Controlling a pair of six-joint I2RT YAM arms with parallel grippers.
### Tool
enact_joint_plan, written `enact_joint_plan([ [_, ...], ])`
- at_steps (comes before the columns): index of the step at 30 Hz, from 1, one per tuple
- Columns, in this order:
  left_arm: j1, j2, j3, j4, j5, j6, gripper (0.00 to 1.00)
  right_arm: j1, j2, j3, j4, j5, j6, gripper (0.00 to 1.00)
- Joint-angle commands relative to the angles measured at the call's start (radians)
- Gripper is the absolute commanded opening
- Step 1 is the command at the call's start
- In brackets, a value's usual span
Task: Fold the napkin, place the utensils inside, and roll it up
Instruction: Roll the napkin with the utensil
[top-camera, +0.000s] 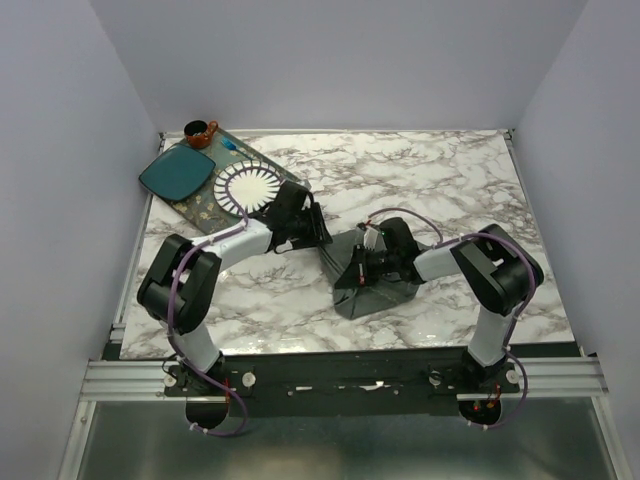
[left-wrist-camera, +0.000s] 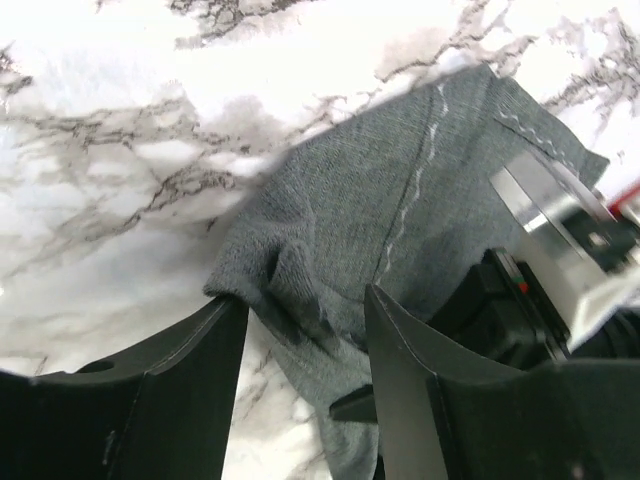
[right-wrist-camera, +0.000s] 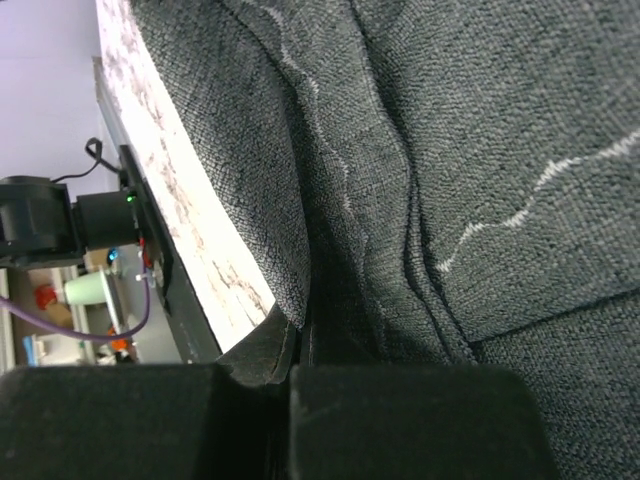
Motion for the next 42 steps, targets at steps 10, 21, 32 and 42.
enact_joint_plan([
  [10,-0.001,-0.297,-0.308,0.211,0.041,-0.056,0.16,-0.004,0.061,-0.052,-0.067,0.03,0.011,0.0],
  [21,-0.003,-0.229,-0.302,0.203,0.056,-0.066,0.03,-0.004,0.044,-0.029,-0.112,0.044,-0.012,0.0],
  [32,-0.033,-0.133,-0.29,0.329,0.115,-0.11,0.0,-0.004,0.036,-0.015,-0.161,0.062,-0.043,0.01],
  [42,-0.069,-0.039,-0.248,0.378,0.119,-0.154,0.0,-0.004,0.027,0.005,-0.207,0.078,-0.061,0.01],
])
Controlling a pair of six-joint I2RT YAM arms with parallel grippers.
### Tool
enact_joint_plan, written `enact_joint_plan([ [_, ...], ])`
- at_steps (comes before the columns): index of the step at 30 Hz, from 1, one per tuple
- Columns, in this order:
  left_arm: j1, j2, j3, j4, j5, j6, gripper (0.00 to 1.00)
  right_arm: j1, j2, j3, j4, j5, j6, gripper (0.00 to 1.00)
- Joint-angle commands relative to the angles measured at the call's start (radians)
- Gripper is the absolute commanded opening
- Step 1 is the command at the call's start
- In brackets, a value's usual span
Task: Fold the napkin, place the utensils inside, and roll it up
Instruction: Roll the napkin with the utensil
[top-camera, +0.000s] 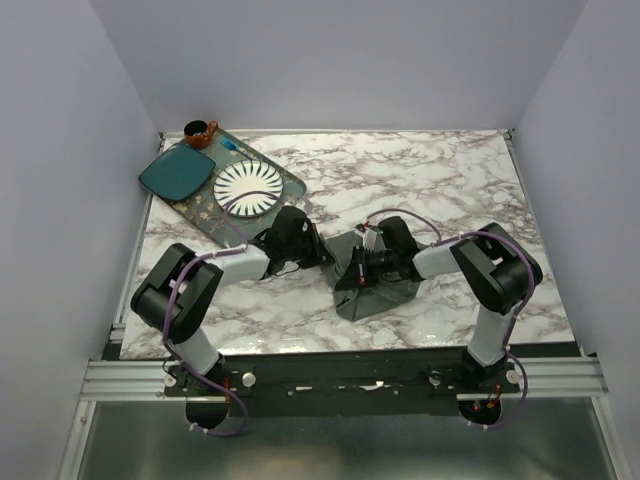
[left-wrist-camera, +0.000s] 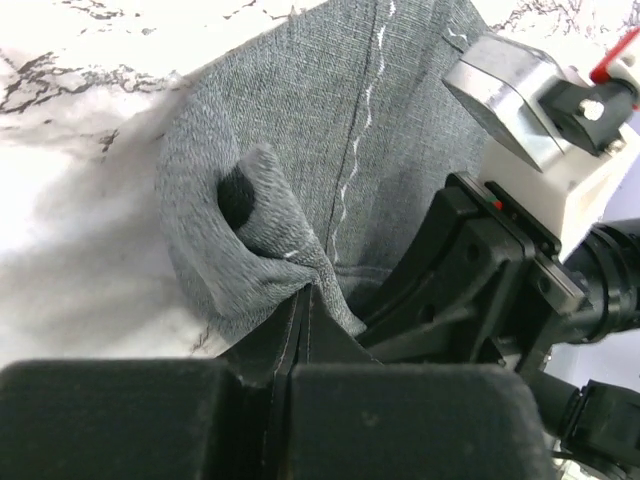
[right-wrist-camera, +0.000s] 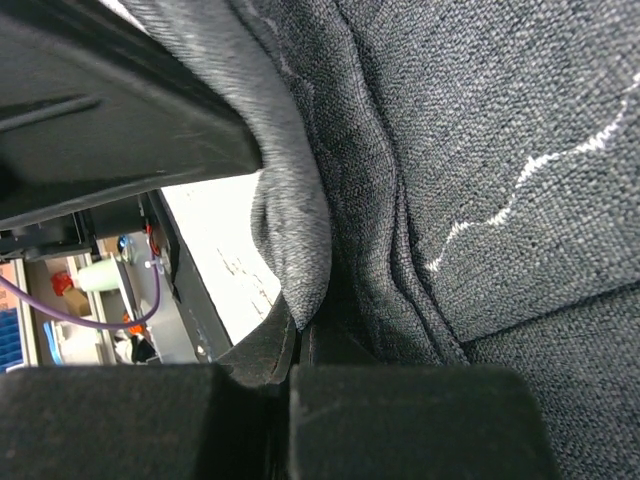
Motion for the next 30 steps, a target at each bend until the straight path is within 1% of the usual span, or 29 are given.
enact_joint_plan([
  [1,-0.007,0.064,0.034,0.057,0.022,-0.023,0.0,0.002,0.013,-0.012,-0.166,0.109,-0.067,0.01],
  [6,-0.007,0.124,0.029,0.069,0.011,-0.034,0.0,0.002,-0.004,-0.006,-0.197,0.121,-0.083,0.03],
  [9,-0.007,0.15,0.022,0.077,0.0,-0.032,0.0,0.003,-0.029,0.012,-0.257,0.142,-0.101,0.09],
  [10,-0.007,0.156,0.022,0.077,-0.004,-0.032,0.0,0.003,-0.05,0.028,-0.305,0.165,-0.109,0.16],
  [12,-0.007,0.176,0.022,0.075,-0.008,-0.036,0.0,0.005,-0.082,0.043,-0.35,0.196,-0.126,0.26],
  [13,-0.007,0.179,0.022,0.075,-0.009,-0.037,0.0,0.01,-0.099,0.054,-0.434,0.222,-0.132,0.35],
  [15,-0.004,0.184,0.012,0.061,-0.024,-0.042,0.0,0.011,-0.153,0.103,-0.522,0.26,-0.159,0.44],
  [16,-0.001,0.186,0.008,0.064,-0.029,-0.045,0.0,0.014,-0.173,0.118,-0.603,0.279,-0.172,0.5],
  [18,0.004,0.201,0.003,0.058,-0.027,-0.049,0.0,0.017,-0.22,0.178,-0.692,0.351,-0.207,0.54],
  [19,0.005,0.207,0.003,0.058,-0.027,-0.051,0.0,0.022,-0.237,0.193,-0.761,0.374,-0.219,0.58],
  [21,0.005,0.218,0.011,0.052,-0.026,-0.052,0.0,0.033,-0.289,0.23,-0.819,0.455,-0.247,0.6],
  [22,0.005,0.219,0.012,0.049,-0.029,-0.052,0.0,0.06,-0.305,0.239,-0.871,0.487,-0.259,0.63],
  [23,0.007,0.221,0.009,0.049,-0.031,-0.055,0.0,0.077,-0.325,0.244,-0.89,0.568,-0.271,0.66],
  [24,0.007,0.228,0.009,0.049,-0.029,-0.057,0.0,0.1,-0.343,0.247,-0.902,0.607,-0.278,0.69],
  [25,0.007,0.233,0.011,0.049,-0.026,-0.062,0.0,0.156,-0.377,0.243,-0.912,0.638,-0.281,0.71],
  [26,0.01,0.238,0.014,0.051,-0.017,-0.063,0.0,0.187,-0.392,0.235,-0.912,0.718,-0.27,0.72],
  [27,0.01,0.242,0.012,0.052,-0.015,-0.062,0.0,0.218,-0.404,0.226,-0.913,0.76,-0.259,0.74],
  [28,0.012,0.241,0.012,0.052,-0.017,-0.06,0.0,0.274,-0.424,0.206,-0.91,0.812,-0.244,0.81],
  [29,0.01,0.239,0.011,0.052,-0.02,-0.06,0.0,0.301,-0.428,0.198,-0.91,0.898,-0.217,0.89],
  [30,0.012,0.238,0.011,0.052,-0.02,-0.059,0.0,0.327,-0.431,0.192,-0.909,0.931,-0.204,0.9],
])
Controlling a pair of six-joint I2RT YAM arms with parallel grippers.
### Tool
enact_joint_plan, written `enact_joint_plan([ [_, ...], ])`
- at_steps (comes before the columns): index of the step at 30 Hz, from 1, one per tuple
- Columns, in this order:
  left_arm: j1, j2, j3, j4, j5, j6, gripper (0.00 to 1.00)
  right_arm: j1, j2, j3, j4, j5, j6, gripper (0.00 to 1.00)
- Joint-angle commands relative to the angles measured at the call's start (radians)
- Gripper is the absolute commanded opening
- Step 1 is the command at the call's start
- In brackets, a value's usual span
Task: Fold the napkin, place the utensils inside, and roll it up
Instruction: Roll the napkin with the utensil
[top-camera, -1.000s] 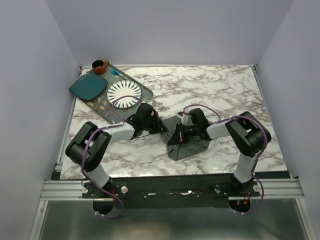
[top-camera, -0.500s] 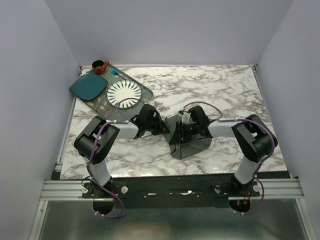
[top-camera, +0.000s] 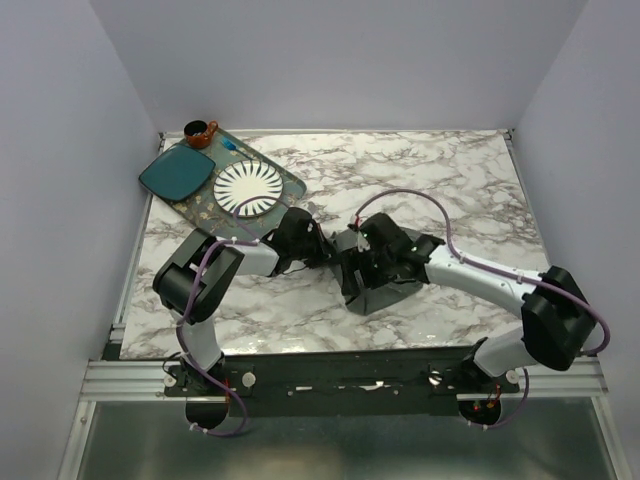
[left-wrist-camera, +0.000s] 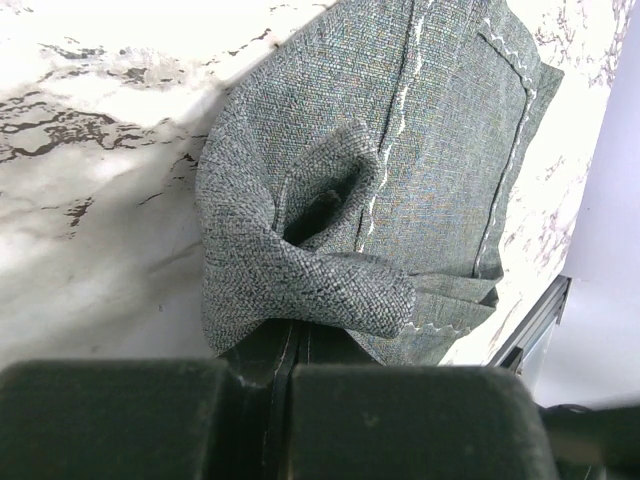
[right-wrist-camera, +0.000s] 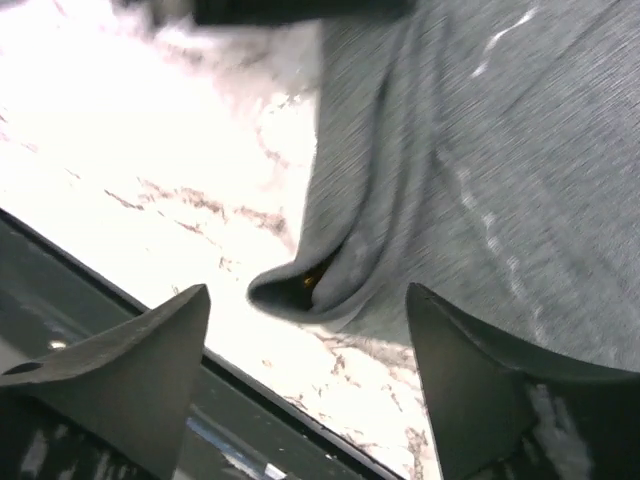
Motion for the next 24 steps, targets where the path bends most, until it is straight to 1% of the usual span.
enact_joint_plan([
  [1,0.009,0.058,-0.022,-0.1,-0.054,0.029,0.0,0.172,-0.039,-0.038,-0.09,0.354,0.042,0.98],
  [2,0.009,0.06,-0.021,-0.101,-0.054,0.029,0.0,0.195,-0.033,-0.041,-0.09,0.42,0.07,1.0],
  [4,0.007,0.063,-0.021,-0.103,-0.053,0.026,0.0,0.252,-0.012,-0.029,-0.1,0.471,0.093,1.0],
  [5,0.009,0.064,-0.021,-0.103,-0.051,0.025,0.0,0.269,0.026,-0.003,-0.108,0.526,0.119,1.0],
  [6,0.009,0.064,-0.021,-0.103,-0.051,0.025,0.0,0.286,0.05,0.016,-0.117,0.543,0.128,1.0],
  [7,0.009,0.064,-0.019,-0.104,-0.051,0.025,0.0,0.301,0.082,0.036,-0.148,0.561,0.139,1.0],
  [8,0.007,0.064,-0.016,-0.109,-0.051,0.023,0.0,0.327,0.114,0.066,-0.187,0.628,0.201,1.0],
  [9,0.009,0.064,-0.018,-0.107,-0.051,0.022,0.0,0.341,0.189,0.121,-0.232,0.662,0.228,1.0],
  [10,0.007,0.063,-0.016,-0.107,-0.051,0.02,0.0,0.352,0.22,0.148,-0.296,0.688,0.245,1.0],
  [11,0.009,0.063,-0.016,-0.11,-0.053,0.023,0.0,0.372,0.244,0.166,-0.315,0.722,0.269,1.0],
  [12,0.009,0.06,-0.015,-0.112,-0.054,0.022,0.0,0.38,0.272,0.18,-0.315,0.719,0.27,0.99],
  [14,0.01,0.06,-0.012,-0.117,-0.051,0.025,0.0,0.389,0.268,0.175,-0.288,0.7,0.286,0.98],
  [15,0.009,0.06,-0.012,-0.117,-0.05,0.025,0.0,0.387,0.258,0.168,-0.278,0.696,0.294,0.97],
  [16,0.01,0.058,-0.013,-0.117,-0.051,0.025,0.0,0.387,0.239,0.162,-0.281,0.702,0.302,0.94],
  [20,0.01,0.058,-0.01,-0.118,-0.051,0.026,0.0,0.381,0.191,0.143,-0.291,0.713,0.308,0.93],
  [24,0.01,0.061,-0.012,-0.115,-0.053,0.026,0.0,0.349,0.131,0.099,-0.252,0.658,0.29,0.86],
])
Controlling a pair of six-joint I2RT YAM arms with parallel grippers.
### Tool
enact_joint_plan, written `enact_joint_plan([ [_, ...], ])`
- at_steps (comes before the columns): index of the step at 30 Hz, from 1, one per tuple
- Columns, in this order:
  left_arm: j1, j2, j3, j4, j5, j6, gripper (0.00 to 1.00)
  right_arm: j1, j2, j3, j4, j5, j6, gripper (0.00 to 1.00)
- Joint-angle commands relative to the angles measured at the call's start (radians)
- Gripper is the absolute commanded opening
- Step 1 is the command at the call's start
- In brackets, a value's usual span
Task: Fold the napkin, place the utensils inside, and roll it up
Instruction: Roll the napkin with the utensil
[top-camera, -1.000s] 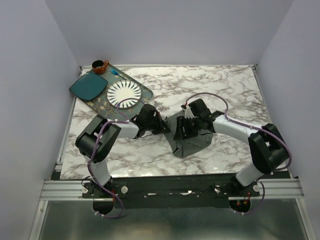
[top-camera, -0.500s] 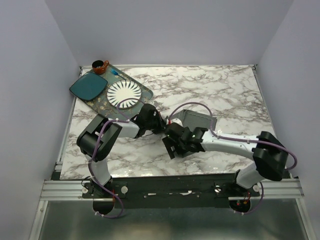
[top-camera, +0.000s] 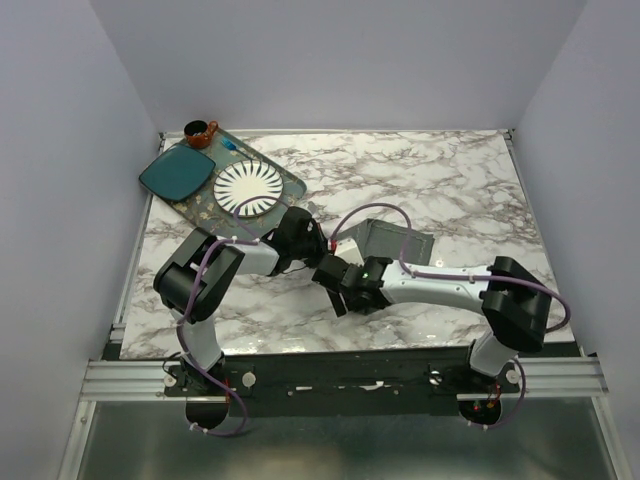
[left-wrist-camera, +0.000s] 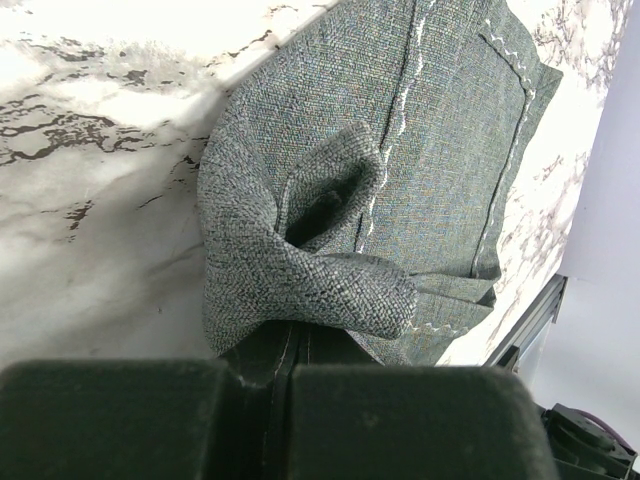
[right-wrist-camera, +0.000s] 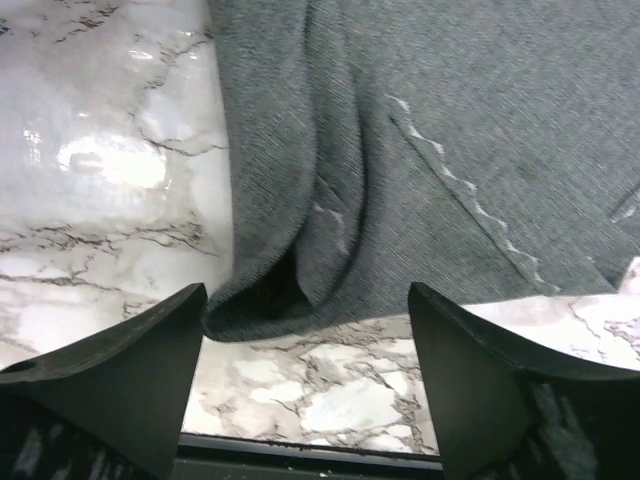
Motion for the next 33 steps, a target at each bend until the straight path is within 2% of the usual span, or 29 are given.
enact_joint_plan([
  [1,0.007,0.052,-0.02,-0.114,-0.065,0.03,0.0,-0.043,-0.096,-0.066,0.034,-0.006,0.011,0.81],
  [3,0.009,0.052,-0.021,-0.115,-0.063,0.031,0.0,-0.073,-0.133,-0.103,0.059,-0.046,-0.004,0.75],
  [4,0.009,0.051,-0.021,-0.114,-0.062,0.031,0.0,-0.083,-0.145,-0.114,0.077,-0.057,-0.007,0.67],
  [8,0.012,0.052,-0.018,-0.12,-0.06,0.034,0.0,-0.123,-0.187,-0.155,0.086,-0.097,-0.025,0.51],
  [11,0.013,0.057,-0.014,-0.122,-0.06,0.034,0.0,-0.153,-0.21,-0.199,0.123,-0.141,-0.036,0.42],
  [13,0.015,0.057,-0.012,-0.122,-0.062,0.033,0.0,-0.164,-0.201,-0.229,0.155,-0.157,-0.036,0.32],
  [15,0.015,0.06,-0.009,-0.123,-0.06,0.034,0.0,-0.173,-0.184,-0.244,0.177,-0.177,-0.038,0.3],
  [23,0.025,0.081,-0.001,-0.125,-0.048,0.033,0.0,-0.184,-0.043,-0.279,0.199,-0.186,0.002,0.26],
  [27,0.029,0.092,0.003,-0.125,-0.037,0.031,0.0,-0.184,-0.122,-0.205,0.128,-0.155,-0.021,0.26],
  [30,0.03,0.095,0.003,-0.12,-0.033,0.03,0.0,-0.182,-0.165,-0.116,0.039,-0.129,-0.083,0.38],
  [31,0.029,0.095,0.003,-0.12,-0.033,0.027,0.0,-0.182,-0.168,-0.044,-0.016,-0.122,-0.096,0.45],
  [33,0.029,0.094,0.002,-0.12,-0.033,0.026,0.0,-0.178,-0.168,0.013,-0.05,-0.103,-0.136,0.54],
])
